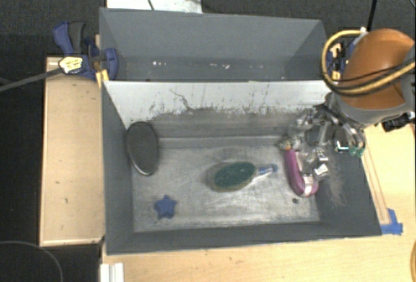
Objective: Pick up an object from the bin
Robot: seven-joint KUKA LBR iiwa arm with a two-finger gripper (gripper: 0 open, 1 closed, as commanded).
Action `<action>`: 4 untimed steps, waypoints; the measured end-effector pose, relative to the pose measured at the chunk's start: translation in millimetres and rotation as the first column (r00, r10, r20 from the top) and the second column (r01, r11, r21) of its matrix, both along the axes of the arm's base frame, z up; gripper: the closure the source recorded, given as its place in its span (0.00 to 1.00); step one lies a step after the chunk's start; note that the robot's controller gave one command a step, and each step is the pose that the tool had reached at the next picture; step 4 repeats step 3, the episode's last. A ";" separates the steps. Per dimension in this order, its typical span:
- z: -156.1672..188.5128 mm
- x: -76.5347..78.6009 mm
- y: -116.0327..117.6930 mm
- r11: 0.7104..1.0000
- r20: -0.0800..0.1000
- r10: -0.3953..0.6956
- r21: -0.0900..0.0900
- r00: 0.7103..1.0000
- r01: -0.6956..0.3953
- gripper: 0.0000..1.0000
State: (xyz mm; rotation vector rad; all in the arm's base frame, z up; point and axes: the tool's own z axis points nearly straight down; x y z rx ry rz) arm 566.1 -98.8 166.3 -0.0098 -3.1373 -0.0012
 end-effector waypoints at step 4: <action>91.5 -24.3 44.1 0.920 0.014 0.393 -0.007 0.920 -0.393 1.00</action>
Offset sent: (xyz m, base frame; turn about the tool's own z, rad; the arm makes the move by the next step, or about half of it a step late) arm -0.0364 0.0692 -0.0963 -0.2202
